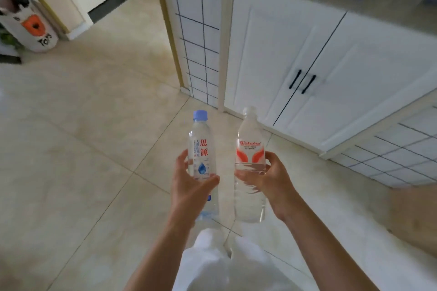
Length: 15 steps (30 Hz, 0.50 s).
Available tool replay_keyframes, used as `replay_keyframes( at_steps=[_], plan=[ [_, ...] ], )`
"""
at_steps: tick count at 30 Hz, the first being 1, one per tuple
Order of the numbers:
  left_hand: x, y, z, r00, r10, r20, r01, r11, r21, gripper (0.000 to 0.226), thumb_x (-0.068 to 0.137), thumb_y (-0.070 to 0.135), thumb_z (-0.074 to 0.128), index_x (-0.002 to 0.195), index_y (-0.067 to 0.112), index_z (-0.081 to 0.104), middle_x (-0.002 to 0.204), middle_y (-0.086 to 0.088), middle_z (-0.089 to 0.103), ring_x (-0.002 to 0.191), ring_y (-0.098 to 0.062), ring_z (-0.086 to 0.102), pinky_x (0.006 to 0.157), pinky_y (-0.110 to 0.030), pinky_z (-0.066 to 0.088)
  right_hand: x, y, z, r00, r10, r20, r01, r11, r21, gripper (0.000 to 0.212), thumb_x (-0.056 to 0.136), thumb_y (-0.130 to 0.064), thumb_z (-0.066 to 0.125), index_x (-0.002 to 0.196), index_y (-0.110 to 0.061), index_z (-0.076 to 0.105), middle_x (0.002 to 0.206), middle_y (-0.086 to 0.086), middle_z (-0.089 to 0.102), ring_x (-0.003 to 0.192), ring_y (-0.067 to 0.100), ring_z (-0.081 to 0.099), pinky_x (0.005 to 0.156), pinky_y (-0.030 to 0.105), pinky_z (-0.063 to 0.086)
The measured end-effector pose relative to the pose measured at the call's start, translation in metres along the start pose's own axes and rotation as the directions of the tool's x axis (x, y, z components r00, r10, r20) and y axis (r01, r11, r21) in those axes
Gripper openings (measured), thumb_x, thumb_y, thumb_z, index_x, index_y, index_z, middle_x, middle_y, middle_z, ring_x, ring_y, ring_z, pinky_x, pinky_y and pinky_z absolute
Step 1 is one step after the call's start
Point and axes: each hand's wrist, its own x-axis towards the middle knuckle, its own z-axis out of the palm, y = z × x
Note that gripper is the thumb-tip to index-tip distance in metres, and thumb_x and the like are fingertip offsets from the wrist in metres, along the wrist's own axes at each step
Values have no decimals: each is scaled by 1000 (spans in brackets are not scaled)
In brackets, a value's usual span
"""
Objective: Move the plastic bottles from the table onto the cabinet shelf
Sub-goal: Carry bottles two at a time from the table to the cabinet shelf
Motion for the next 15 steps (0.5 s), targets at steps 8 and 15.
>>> replay_keyframes(
  at_steps=[8,15],
  plan=[
    [41,32,93,971,-22,237,-11,990,137,87,65,3,83,137,28,41,119,0,58,81,-11,68,52,-25,56,28,-4,-82,954,96,-285,-46,983,178,66,59,-16,89,115,-16,54,99,0,70,83,15,70,67,27,55],
    [50,62,200,943,1,334,-60,984,167,81,67,4,83,133,29,43,108,7,59,78,-4,66,53,-24,56,64,-17,-170,927,113,-357,-32,974,224,58,61,-11,87,109,-20,55,102,3,69,91,22,69,80,38,58]
  ],
)
